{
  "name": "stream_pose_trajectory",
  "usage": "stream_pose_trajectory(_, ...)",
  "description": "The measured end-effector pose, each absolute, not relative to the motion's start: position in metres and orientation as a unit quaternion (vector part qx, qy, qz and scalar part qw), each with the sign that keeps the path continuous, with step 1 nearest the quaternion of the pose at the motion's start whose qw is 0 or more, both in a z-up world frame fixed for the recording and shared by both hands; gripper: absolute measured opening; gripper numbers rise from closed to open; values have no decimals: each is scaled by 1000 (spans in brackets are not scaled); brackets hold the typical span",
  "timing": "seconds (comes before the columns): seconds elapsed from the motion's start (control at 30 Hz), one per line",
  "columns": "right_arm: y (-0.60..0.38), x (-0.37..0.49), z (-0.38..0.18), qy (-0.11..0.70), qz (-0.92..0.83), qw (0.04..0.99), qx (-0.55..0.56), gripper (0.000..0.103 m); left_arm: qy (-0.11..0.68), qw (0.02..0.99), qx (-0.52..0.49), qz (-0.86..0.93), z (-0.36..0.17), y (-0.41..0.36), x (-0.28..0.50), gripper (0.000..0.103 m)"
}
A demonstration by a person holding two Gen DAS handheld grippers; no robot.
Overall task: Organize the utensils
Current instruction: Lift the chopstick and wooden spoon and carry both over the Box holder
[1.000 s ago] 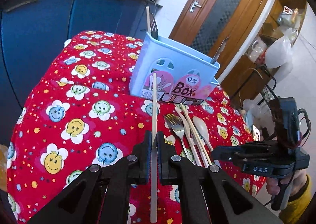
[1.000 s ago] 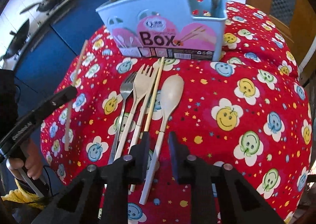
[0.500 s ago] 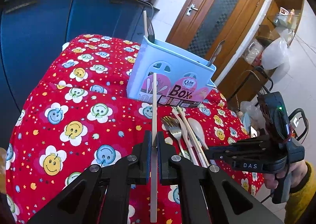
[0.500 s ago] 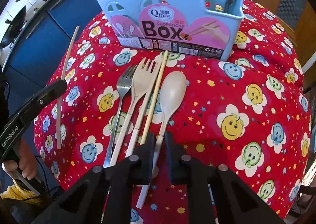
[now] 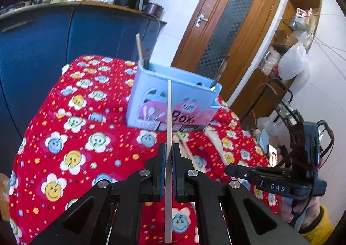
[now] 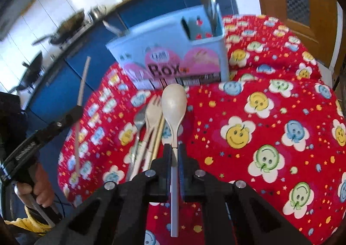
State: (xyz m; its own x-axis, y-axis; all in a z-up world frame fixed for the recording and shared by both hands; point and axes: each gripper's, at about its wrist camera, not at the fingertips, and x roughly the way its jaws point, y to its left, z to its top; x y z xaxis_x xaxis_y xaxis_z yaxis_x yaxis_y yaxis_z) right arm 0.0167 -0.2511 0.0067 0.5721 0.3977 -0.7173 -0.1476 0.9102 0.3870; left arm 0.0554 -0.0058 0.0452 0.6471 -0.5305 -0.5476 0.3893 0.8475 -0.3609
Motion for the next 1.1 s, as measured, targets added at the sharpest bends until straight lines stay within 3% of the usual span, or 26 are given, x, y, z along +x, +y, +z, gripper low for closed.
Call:
stream_pose_trajectory(0.47, -252, -10, 59, 255, 171, 942, 132, 8, 248, 930, -86, -258, 90, -34, 66, 5)
stream_pose_trajectory(1.1, -253, 50, 99, 151, 176, 965, 121, 8, 126, 964, -84, -218, 131, -53, 135, 5)
